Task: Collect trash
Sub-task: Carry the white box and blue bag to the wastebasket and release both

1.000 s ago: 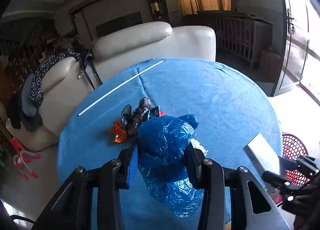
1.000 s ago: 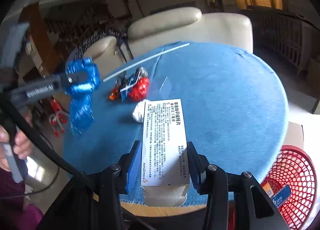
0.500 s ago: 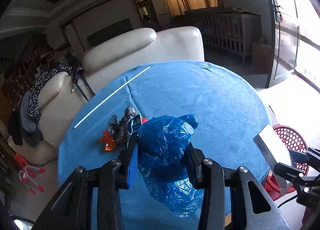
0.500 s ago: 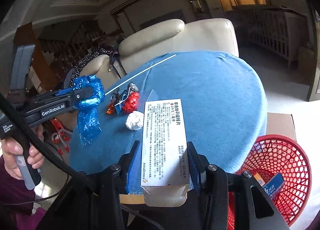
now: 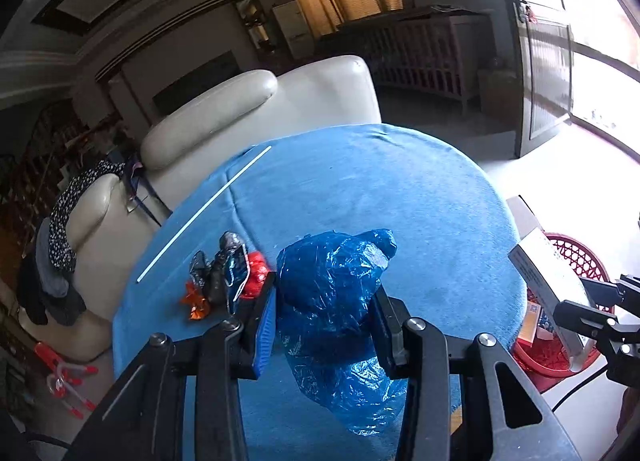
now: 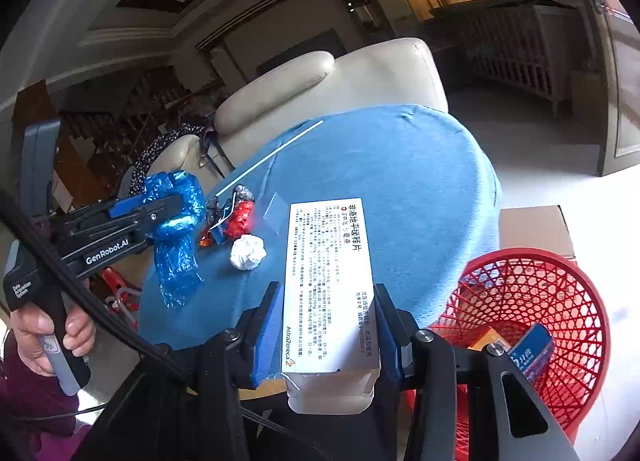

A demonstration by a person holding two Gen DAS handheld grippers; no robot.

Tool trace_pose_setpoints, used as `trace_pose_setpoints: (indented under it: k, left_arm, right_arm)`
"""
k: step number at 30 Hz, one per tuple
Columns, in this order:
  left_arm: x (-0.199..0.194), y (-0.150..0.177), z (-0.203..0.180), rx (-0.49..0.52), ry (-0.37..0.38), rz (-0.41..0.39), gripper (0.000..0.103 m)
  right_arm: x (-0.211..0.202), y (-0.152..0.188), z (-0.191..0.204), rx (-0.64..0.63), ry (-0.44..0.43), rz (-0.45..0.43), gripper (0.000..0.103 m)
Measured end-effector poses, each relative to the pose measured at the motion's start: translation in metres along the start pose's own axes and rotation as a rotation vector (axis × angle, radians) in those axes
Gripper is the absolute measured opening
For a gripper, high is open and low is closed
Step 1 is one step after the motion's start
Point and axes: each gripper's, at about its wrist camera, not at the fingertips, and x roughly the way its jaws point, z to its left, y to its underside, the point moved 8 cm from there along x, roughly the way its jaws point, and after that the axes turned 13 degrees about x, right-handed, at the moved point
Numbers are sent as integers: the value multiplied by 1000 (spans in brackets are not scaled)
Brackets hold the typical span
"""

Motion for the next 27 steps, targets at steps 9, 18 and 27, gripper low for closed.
trace_pose_setpoints:
  k: [9,18,27]
  left_arm:
    - [-1,-12,-22,41,31,-7,43]
    - [1,-26,-49,94,64,-21,43]
    - [5,-47,-83,138,132,-43,43]
  right_arm:
    - [-12,-6,-17,42,18,-23,47]
    - [-28,-13,-41,89,47,-55,47]
    - [-45,-22,-74,160,88,-88,47]
